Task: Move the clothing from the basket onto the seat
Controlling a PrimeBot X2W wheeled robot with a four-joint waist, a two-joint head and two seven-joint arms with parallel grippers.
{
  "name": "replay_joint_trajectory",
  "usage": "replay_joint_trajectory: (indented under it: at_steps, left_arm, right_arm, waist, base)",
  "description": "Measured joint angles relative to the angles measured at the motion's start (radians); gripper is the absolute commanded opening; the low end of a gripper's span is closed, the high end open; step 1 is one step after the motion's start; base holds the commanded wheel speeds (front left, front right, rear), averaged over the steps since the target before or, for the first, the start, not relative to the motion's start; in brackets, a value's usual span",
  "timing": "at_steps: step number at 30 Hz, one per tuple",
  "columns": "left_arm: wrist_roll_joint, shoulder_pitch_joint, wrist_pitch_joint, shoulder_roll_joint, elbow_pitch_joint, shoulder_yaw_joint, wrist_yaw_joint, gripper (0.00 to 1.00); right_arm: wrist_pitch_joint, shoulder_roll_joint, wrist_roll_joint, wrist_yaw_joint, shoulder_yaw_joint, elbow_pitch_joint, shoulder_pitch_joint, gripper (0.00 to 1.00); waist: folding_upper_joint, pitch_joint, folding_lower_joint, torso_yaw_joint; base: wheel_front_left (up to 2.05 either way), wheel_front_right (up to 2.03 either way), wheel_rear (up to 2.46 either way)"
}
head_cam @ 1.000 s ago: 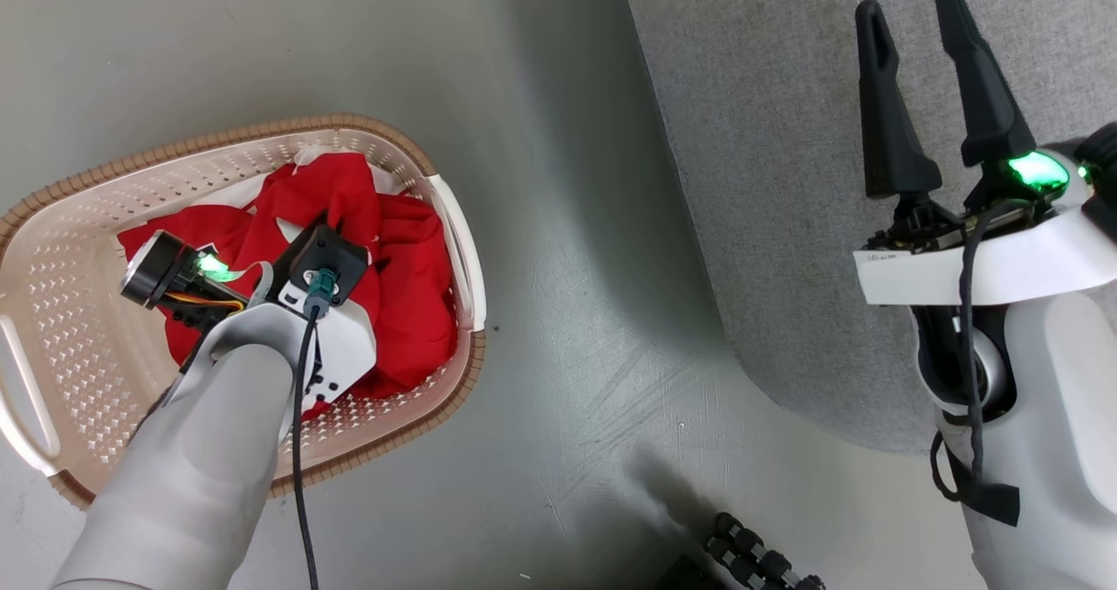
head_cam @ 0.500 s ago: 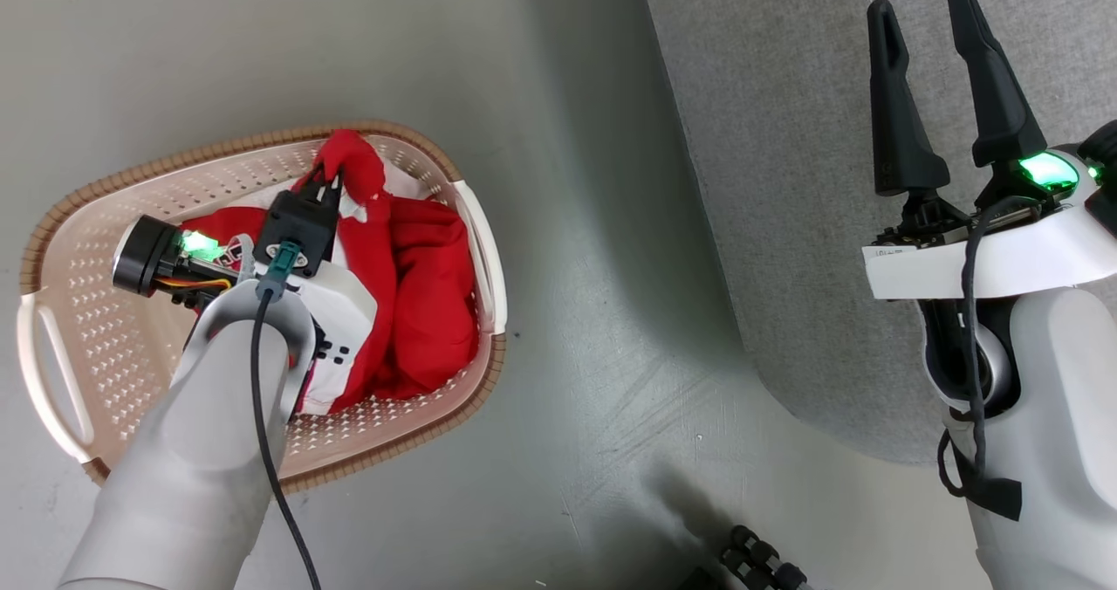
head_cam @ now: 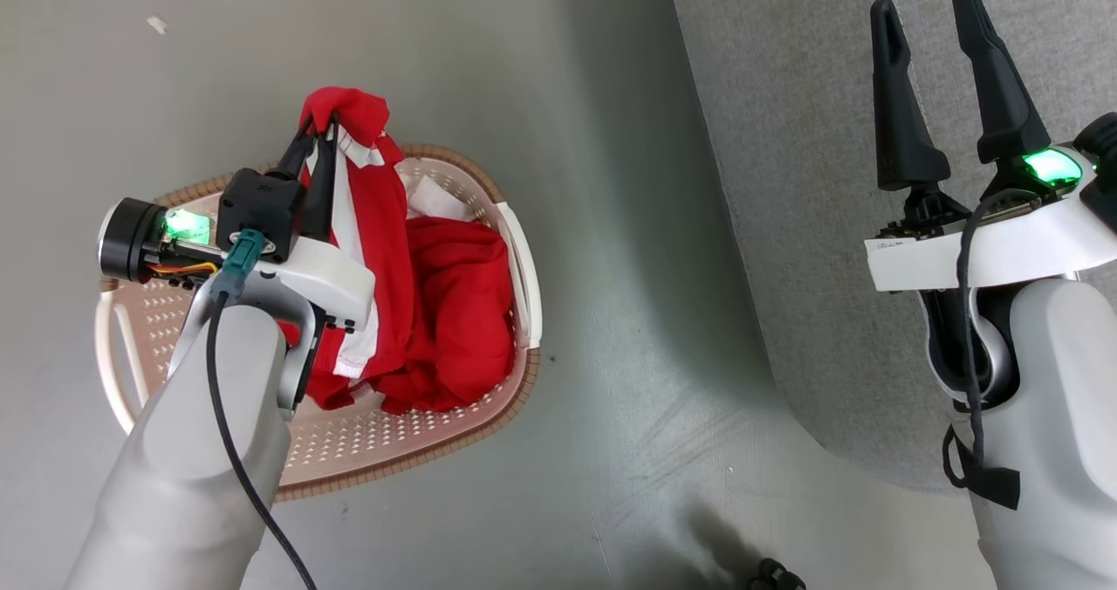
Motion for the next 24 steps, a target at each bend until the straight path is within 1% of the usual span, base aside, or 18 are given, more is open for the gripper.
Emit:
replay_joint_trajectory:
  at_steps: [8, 14, 18, 24]
  left_arm:
    - [-0.025, 0.040, -0.001, 0.010, -0.141, 0.028, 0.000, 0.00]
    - [-0.029, 0.078, -0.001, 0.038, -0.201, 0.049, 0.000, 0.00]
    - [-0.034, 0.090, -0.001, 0.040, -0.241, 0.048, -0.002, 0.00]
    - [-0.043, 0.108, -0.001, 0.042, -0.283, 0.033, -0.027, 0.00]
  right_arm:
    - [0.000, -0.001, -0.038, 0.000, -0.016, 0.027, 0.007, 1.00]
    - [0.000, -0.002, -0.051, 0.000, -0.013, 0.050, 0.031, 1.00]
    - [0.000, -0.002, -0.066, 0.000, -0.013, 0.060, 0.049, 1.00]
    - [0.000, -0.002, -0.092, 0.000, -0.007, 0.084, 0.086, 1.00]
  waist:
    - [0.0000, -0.068, 0.0000, 0.035]
    - [0.0000, -0.123, 0.0000, 0.057]
    - [0.0000, -0.163, 0.0000, 0.071]
    - [0.0000, -0.231, 0.0000, 0.092]
  base:
    - [0.00, 0.00, 0.00]
    - [0.00, 0.00, 0.00]
    - [0.00, 0.00, 0.00]
    - [0.00, 0.00, 0.00]
